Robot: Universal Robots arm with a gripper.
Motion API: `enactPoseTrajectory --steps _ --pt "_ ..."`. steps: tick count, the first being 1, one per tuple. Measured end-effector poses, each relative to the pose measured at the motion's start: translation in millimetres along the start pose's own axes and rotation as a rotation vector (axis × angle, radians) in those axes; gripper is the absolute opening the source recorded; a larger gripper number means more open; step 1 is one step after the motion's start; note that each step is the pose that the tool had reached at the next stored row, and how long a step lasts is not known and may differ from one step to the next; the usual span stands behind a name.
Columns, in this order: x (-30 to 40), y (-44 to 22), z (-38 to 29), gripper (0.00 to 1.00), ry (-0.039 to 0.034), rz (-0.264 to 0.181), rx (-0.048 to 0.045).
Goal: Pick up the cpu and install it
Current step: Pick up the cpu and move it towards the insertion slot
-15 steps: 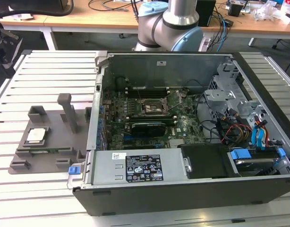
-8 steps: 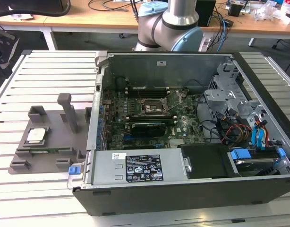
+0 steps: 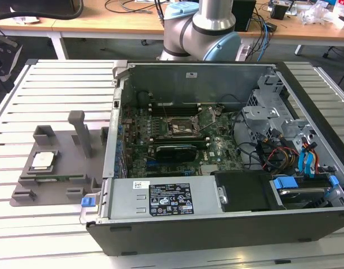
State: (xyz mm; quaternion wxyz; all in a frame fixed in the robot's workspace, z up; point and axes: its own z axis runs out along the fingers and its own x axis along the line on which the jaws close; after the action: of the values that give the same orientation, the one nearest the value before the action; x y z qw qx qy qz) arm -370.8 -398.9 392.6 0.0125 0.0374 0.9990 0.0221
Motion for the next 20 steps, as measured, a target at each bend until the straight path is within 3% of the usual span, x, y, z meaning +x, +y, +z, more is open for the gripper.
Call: enactPoseTrajectory --steps 2,3,5,8,20 --pt "0.2 0.0 0.0 0.11 0.0000 0.000 0.0000" --pt "0.3 0.0 0.0 0.17 0.0000 0.000 0.0000" --pt "0.4 0.0 0.0 0.36 0.0000 0.000 0.0000" --pt "0.6 0.0 0.0 0.55 0.0000 0.000 0.0000" --pt "0.9 -0.5 7.2 0.55 0.0000 0.000 0.0011"
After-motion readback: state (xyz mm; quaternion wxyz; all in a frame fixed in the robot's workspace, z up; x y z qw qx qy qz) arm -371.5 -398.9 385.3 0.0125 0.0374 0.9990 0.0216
